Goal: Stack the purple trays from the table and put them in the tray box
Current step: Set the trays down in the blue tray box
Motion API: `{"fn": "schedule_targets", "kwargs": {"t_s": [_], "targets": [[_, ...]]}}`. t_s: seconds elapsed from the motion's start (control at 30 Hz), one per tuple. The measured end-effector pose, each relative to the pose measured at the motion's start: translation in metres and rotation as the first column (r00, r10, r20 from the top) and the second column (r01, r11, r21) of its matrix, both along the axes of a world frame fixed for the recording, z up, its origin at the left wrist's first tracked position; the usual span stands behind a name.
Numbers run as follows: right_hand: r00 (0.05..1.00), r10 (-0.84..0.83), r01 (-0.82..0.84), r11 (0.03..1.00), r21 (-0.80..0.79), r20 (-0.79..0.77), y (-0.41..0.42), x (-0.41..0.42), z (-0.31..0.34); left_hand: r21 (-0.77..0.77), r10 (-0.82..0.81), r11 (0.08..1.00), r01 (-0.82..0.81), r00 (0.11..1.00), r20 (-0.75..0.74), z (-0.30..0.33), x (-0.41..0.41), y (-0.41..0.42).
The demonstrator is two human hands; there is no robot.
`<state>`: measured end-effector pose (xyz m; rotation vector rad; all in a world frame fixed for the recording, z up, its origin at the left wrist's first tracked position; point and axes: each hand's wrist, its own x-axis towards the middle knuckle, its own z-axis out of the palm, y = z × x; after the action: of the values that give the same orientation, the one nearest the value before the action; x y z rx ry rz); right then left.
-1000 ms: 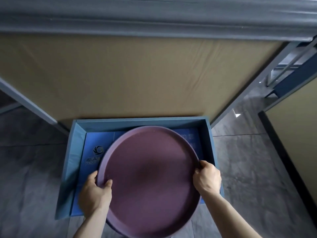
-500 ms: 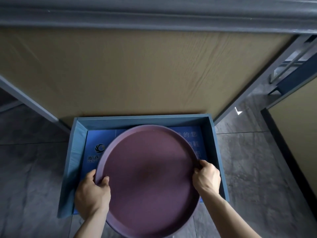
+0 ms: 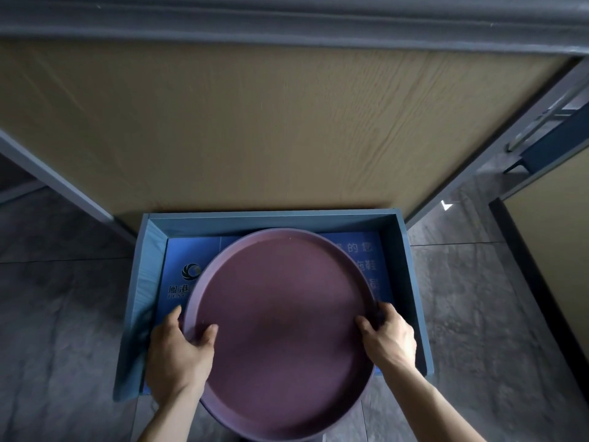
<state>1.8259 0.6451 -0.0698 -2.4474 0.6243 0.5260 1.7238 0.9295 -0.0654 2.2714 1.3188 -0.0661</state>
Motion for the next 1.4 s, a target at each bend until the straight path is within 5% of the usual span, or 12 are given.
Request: {"fn": "schedule_targets", "kwargs": {"t_s": [0.3,0.53,0.63,0.7,0.77,0.87,1.0,1.4], "targets": [[0.968,-0.244,0.249,0.948,0.196,-0.051,-0.008,0.007,-0.007,-0.177,0.029,0.984,-0.027,1.0,0.008,-0.021,0.006,-0.004],[0.964,-0.265,0.263,0.943,0.203,-0.02,-0.011,0.009,-0.009,-0.19,0.02,0.982,-0.015,1.0,0.023,-0.025,0.008,0.004],[0.985,-0.122,0.114,0.991,0.067,0.124,0.0,-0.005,-0.008,-0.186,0.008,0.983,-0.006,1.0,0.008,-0.02,0.007,0.003],[0.965,0.152,-0.126,0.983,-0.131,0.214,0.012,-0.024,-0.007,-0.083,-0.044,0.996,0.04,0.998,-0.047,-0.013,0.004,0.0],[0.856,0.451,-0.372,0.876,-0.307,0.252,0.02,-0.042,-0.011,0.147,-0.212,0.965,0.217,0.976,-0.044,-0.011,-0.001,-0.005],[0.71,0.679,-0.57,0.71,-0.414,0.187,0.019,-0.06,-0.027,0.327,-0.542,0.78,0.533,0.837,-0.071,-0.018,-0.007,-0.022],[0.687,0.715,-0.596,0.655,-0.464,0.129,0.017,-0.065,-0.04,0.279,-0.682,0.668,0.69,0.718,-0.142,-0.037,-0.012,-0.041],[0.659,0.748,-0.62,0.601,-0.505,0.08,0.018,-0.064,-0.049,0.283,-0.683,0.652,0.703,0.707,-0.184,-0.056,-0.014,-0.04]]}}
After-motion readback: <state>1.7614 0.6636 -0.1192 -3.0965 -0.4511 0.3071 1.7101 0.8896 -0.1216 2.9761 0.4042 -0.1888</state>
